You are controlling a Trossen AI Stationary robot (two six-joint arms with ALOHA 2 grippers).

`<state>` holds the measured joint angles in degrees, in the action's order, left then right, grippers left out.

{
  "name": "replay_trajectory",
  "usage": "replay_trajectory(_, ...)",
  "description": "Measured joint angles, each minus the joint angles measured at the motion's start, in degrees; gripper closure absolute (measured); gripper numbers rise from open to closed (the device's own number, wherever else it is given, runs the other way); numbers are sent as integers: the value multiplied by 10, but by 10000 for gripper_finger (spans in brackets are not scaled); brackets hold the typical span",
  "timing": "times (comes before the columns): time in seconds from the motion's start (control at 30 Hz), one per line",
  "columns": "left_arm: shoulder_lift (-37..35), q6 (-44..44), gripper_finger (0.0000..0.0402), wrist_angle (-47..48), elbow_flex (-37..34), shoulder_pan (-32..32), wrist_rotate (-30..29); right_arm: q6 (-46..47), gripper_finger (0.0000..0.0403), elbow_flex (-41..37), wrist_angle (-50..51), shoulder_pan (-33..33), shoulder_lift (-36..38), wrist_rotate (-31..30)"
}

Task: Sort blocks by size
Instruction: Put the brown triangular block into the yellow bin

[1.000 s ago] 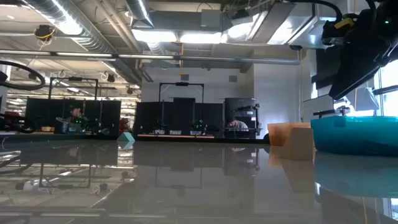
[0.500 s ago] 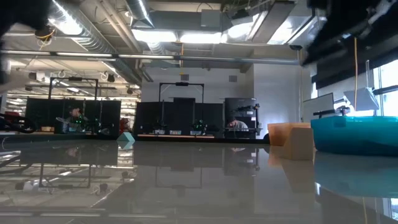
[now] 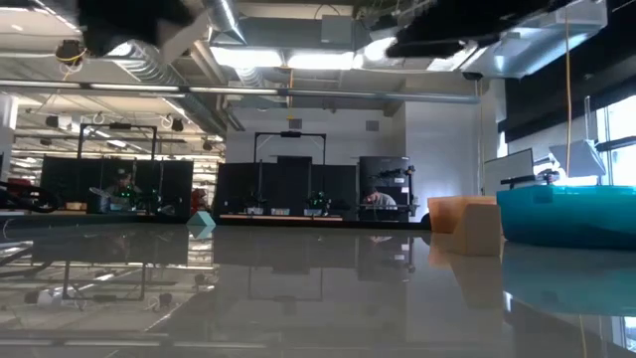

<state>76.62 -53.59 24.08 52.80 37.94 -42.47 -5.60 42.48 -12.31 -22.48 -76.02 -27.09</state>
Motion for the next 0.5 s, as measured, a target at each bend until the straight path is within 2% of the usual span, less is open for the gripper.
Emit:
replay_trajectory(0.1,0,76,280,-56,0,-19,28,-76,107,0,-91,0,-48,30)
replay_trajectory(0.23,2,136,280,-124,0,-41,34,-179,107,19,-172,0,-107,37)
replay_trajectory(0.33,9,174,281,-174,0,-59,36,-226,107,44,-204,0,-141,37)
replay_trajectory(0.5,23,216,280,-236,0,-86,75,-263,107,89,-210,0,-171,37)
